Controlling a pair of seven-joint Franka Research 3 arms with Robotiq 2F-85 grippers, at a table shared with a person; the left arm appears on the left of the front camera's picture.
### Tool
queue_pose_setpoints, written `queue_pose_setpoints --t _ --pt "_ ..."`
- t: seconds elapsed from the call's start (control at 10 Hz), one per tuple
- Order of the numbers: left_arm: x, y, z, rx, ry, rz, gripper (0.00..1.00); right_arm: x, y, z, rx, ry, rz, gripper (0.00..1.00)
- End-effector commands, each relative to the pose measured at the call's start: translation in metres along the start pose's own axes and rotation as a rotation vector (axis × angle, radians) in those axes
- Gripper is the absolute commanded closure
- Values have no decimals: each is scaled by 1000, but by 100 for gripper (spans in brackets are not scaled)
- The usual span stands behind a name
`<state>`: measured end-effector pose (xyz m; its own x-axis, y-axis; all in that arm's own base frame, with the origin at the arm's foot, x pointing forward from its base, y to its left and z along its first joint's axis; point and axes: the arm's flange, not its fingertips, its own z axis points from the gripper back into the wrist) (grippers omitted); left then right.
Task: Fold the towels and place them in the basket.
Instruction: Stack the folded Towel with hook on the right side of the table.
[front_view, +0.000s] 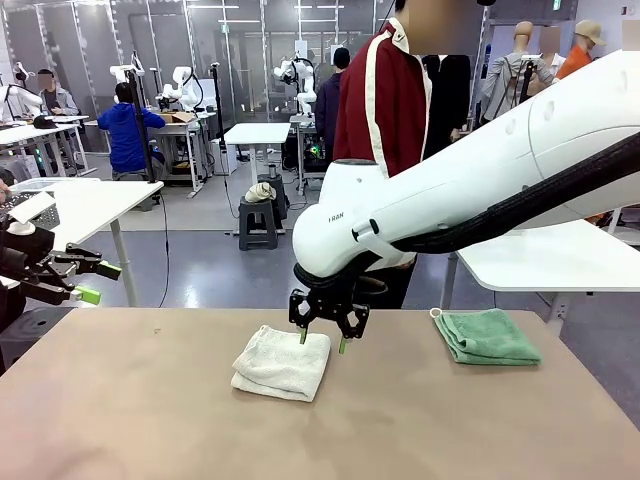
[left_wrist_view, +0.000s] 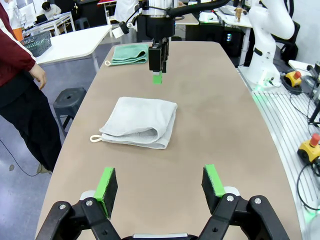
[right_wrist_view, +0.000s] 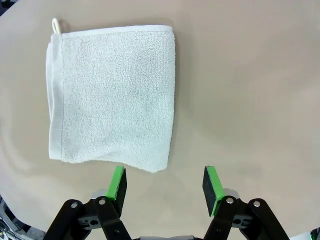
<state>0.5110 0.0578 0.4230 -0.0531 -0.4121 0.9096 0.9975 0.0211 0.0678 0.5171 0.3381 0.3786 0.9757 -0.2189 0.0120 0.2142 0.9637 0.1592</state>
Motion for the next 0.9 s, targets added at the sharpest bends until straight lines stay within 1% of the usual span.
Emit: queue_pose_setpoints --t 0.0,0.4,0.8 --pt "2 -3 0 5 2 -5 14 -2 1 -26 27 -27 -43 22" --pt "2 -3 0 5 2 -5 14 -1 -7 -50 43 -75 -44 22" --pt "2 -3 0 5 2 -5 14 -3 -5 -67 43 -175 -57 22"
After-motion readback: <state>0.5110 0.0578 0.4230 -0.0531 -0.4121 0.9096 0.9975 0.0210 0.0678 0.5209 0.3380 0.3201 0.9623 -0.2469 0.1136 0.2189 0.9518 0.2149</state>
